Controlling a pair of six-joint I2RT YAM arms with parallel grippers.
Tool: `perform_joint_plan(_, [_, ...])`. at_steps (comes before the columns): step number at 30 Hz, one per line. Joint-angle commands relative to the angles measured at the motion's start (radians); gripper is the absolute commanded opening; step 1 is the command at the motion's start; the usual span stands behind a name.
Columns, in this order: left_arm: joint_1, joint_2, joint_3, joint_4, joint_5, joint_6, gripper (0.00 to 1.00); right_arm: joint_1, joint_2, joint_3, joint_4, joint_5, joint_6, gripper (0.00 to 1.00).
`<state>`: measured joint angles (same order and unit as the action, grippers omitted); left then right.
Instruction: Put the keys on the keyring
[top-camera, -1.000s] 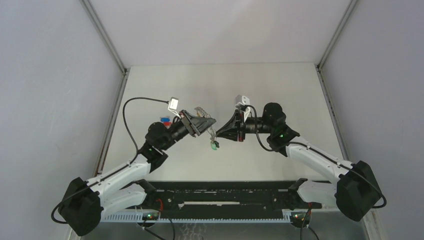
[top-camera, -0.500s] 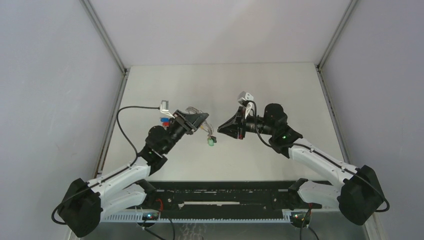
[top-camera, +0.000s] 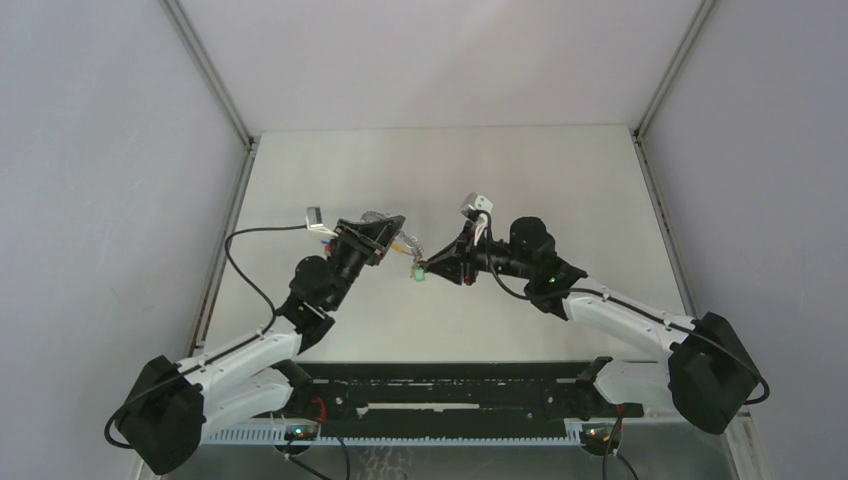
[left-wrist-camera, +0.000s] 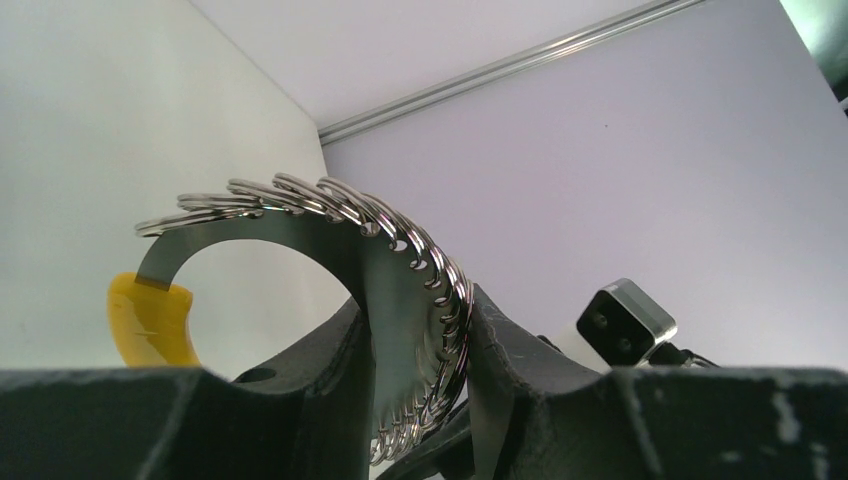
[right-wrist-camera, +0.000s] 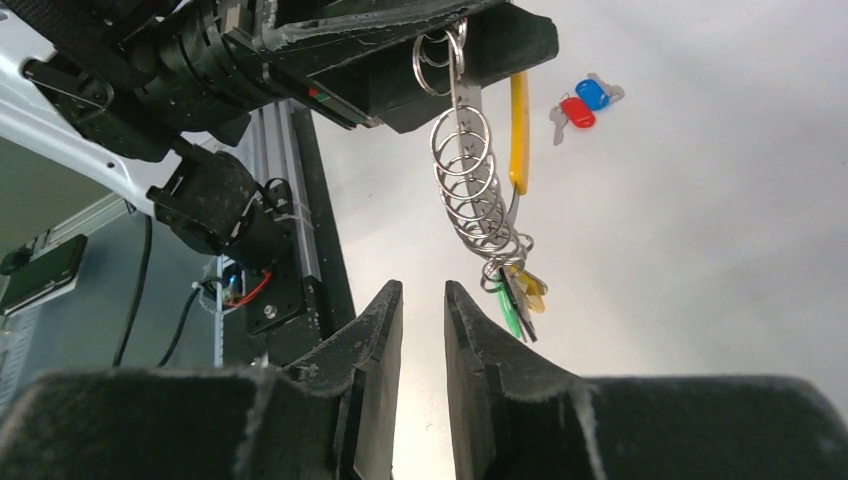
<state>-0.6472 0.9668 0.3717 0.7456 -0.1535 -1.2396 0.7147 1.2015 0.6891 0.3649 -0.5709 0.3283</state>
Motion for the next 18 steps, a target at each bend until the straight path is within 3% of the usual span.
perform_joint_plan(1, [0.006, -0.003, -0.013, 0.094, -0.008, -0.041, 0.00, -0.016, 0.017, -0.006, 0.149, 0.007, -0.011, 0.21])
perform_joint_plan(18, [0.005, 0.024, -0.011, 0.169, 0.029, -0.059, 0.00, -0.061, 0.089, -0.007, 0.351, -0.092, 0.218, 0.18])
